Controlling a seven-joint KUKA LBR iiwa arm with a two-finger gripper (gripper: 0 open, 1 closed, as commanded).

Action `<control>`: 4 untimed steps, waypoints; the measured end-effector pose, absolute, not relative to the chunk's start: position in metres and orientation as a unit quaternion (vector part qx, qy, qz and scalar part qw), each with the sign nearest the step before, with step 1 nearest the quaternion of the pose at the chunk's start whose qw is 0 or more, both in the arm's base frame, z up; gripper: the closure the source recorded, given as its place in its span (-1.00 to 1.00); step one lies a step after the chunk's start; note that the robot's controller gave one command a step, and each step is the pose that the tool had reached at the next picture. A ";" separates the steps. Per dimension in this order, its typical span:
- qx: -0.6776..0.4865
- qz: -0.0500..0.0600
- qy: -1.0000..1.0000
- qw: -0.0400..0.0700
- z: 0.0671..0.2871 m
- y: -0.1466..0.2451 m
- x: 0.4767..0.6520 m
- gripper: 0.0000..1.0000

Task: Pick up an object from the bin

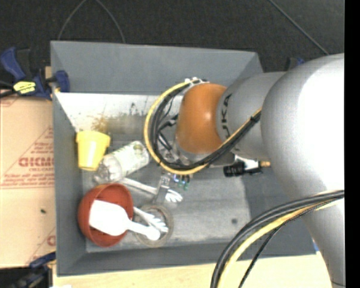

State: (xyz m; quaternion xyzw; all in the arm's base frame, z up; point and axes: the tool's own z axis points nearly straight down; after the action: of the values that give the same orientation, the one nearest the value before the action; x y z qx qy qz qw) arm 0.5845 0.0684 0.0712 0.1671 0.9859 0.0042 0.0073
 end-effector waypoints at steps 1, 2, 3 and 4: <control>0.127 0.001 0.992 0.004 0.071 0.075 0.581 1.00; 0.127 0.001 0.992 0.004 0.071 0.075 0.581 1.00; 0.128 0.001 0.992 0.004 0.076 0.075 0.580 1.00; 0.128 0.000 0.992 0.001 0.095 0.075 0.579 1.00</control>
Offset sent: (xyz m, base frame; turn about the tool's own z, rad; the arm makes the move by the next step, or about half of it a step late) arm 0.0000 0.0000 0.0000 0.0000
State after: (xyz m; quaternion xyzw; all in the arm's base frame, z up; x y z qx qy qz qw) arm 0.5787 0.0746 0.0955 0.1282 0.9918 0.0004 0.0010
